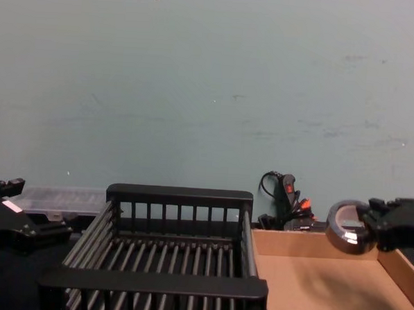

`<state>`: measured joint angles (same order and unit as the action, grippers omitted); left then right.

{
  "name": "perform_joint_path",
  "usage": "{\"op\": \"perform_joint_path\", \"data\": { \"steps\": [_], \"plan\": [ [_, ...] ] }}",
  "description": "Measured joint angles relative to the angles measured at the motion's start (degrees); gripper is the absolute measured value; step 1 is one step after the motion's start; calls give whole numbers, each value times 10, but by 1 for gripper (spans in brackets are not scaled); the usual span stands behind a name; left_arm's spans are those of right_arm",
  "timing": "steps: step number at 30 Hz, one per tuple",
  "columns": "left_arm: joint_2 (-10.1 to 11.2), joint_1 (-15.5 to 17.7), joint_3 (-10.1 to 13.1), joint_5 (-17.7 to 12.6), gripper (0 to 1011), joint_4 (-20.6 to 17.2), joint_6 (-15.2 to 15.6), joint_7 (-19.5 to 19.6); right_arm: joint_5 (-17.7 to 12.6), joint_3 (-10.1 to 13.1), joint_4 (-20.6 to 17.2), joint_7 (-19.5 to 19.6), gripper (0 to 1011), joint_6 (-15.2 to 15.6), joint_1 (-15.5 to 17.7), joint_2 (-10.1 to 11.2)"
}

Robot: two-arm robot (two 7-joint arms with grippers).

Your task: Pick up the white tape and place it into the black box , Pick up the silver tape and place it into the brown box.

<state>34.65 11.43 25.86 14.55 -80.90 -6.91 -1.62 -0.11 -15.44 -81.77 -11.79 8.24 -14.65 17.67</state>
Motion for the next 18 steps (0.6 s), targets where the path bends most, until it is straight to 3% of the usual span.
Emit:
{"op": "perform_joint_path", "data": {
  "steps": [5,18],
  "plan": [
    [0,0,0,0,1001,0,0,0,18,-2,22,5,156,-16,1,-6],
    [0,0,0,0,1001,0,0,0,35,4,38,6,156,-19,1,-20]
  ]
}}
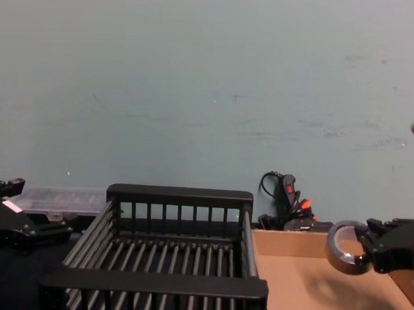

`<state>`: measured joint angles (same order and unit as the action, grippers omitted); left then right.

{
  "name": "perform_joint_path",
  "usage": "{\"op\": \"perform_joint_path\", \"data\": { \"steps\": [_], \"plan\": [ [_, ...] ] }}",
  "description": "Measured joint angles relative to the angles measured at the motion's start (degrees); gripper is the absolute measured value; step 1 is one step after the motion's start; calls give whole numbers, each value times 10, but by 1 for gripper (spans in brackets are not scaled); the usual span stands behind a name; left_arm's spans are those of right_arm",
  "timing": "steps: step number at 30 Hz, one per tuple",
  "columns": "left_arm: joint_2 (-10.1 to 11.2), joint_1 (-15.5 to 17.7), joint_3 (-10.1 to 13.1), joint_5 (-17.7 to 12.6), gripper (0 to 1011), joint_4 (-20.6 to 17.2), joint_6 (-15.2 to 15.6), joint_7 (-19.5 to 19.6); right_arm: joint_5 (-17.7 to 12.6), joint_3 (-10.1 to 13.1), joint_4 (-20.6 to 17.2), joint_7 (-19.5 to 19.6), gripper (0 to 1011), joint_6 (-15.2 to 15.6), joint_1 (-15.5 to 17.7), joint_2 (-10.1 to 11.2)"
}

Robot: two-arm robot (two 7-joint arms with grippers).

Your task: Pick up the white tape and place it into the black box , Pick up the silver tape and place it into the brown box.

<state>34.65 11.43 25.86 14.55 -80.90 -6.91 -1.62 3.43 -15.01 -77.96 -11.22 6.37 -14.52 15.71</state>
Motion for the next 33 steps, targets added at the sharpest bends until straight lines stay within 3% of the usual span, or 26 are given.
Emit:
{"op": "perform_joint_path", "data": {
  "steps": [9,11,19,28,33],
  "plan": [
    [0,0,0,0,1002,0,0,0,-1,0,-1,0,156,0,0,1],
    [0,0,0,0,1001,0,0,0,-1,0,-1,0,194,0,0,2],
    [0,0,0,0,1001,0,0,0,-3,-1,-2,-1,405,1,0,2],
    [0,0,0,0,1001,0,0,0,-3,-1,-2,-1,733,1,0,3],
    [0,0,0,0,1001,0,0,0,-4,-1,-2,-1,863,1,0,3]
  ]
}}
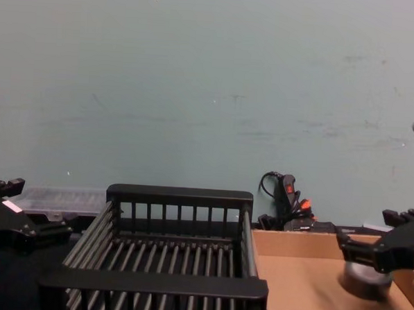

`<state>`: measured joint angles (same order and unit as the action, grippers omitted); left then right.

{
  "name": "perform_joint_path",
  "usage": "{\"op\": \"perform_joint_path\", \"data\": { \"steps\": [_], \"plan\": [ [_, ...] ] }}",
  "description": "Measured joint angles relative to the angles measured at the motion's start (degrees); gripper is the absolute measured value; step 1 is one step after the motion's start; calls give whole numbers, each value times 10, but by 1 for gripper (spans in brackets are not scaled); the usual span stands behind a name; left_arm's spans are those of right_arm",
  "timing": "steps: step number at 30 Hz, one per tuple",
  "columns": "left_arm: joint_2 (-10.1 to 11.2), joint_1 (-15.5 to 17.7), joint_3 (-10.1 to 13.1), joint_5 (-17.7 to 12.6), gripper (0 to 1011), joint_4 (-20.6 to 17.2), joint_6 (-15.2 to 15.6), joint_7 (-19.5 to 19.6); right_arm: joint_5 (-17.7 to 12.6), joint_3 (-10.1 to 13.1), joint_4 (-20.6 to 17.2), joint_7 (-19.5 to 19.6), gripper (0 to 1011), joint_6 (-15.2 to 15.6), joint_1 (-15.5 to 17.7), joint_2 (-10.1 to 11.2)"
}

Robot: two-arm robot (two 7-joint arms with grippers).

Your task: Pick up the white tape and place it into the black box , Pick up the silver tape and place it into the brown box.

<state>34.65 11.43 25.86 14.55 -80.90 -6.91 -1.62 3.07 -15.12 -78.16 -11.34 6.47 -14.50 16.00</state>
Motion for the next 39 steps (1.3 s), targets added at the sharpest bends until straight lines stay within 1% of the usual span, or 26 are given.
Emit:
{"op": "perform_joint_path", "data": {
  "steps": [2,3,4,5,6,15,19,24,25,28,31,35,36,39],
  "plan": [
    [0,0,0,0,1001,0,0,0,0,0,0,0,912,0,0,0],
    [0,0,0,0,1001,0,0,0,0,0,0,0,912,0,0,0],
    [0,0,0,0,1001,0,0,0,0,0,0,0,960,0,0,0],
    [0,0,0,0,1001,0,0,0,0,0,0,0,968,0,0,0],
    [0,0,0,0,1001,0,0,0,0,0,0,0,1002,0,0,0],
    [0,0,0,0,1001,0,0,0,0,0,0,0,1002,0,0,0],
    [0,0,0,0,1001,0,0,0,0,5,-11,-6,1002,0,6,-1],
    [0,0,0,0,1001,0,0,0,-3,15,-50,-20,1002,14,23,4],
    [0,0,0,0,1001,0,0,0,-6,17,-65,-25,1002,22,31,7],
    [0,0,0,0,1001,0,0,0,-12,22,-91,-35,1002,36,43,11],
    [0,0,0,0,1001,0,0,0,-20,25,-131,-51,1002,62,62,22],
    [0,0,0,0,1001,0,0,0,-29,26,-161,-65,1002,84,78,31],
    [0,0,0,0,1001,0,0,0,-34,26,-175,-71,1002,94,85,36],
    [0,0,0,0,1001,0,0,0,-47,26,-197,-86,1002,111,98,45]
  ]
}}
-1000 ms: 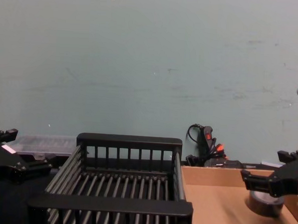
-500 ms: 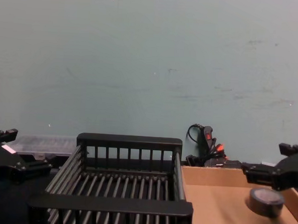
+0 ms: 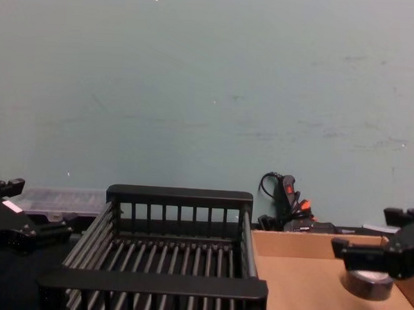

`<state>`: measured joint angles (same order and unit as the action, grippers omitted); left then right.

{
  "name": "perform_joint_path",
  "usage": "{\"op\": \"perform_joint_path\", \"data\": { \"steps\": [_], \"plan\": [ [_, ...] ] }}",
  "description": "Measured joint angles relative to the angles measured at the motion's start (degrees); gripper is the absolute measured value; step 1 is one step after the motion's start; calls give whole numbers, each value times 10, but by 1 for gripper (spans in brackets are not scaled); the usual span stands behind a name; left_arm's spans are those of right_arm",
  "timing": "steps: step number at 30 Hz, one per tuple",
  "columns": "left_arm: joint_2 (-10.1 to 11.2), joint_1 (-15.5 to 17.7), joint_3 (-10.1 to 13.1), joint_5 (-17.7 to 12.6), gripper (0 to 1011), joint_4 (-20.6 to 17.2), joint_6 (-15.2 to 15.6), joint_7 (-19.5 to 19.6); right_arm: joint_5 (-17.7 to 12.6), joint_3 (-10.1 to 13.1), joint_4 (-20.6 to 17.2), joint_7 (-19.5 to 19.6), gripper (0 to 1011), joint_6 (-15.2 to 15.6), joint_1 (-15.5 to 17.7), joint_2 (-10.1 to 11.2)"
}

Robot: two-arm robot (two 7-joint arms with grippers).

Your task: Pick up the white tape and place it into the black box , Pick up the silver tape and place it into the brown box.

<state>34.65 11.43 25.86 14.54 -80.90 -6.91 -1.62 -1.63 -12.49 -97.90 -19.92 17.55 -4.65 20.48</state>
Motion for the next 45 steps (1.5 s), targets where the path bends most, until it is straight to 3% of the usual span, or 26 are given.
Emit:
{"op": "perform_joint_path", "data": {
  "steps": [11,24,45],
  "plan": [
    [0,0,0,0,1001,0,0,0,-39,-24,-58,-45,1002,87,29,35],
    [0,0,0,0,1001,0,0,0,-54,-73,-77,-81,1002,137,30,69],
    [0,0,0,0,1001,0,0,0,-70,-134,-67,-75,1002,210,6,66]
  ]
}}
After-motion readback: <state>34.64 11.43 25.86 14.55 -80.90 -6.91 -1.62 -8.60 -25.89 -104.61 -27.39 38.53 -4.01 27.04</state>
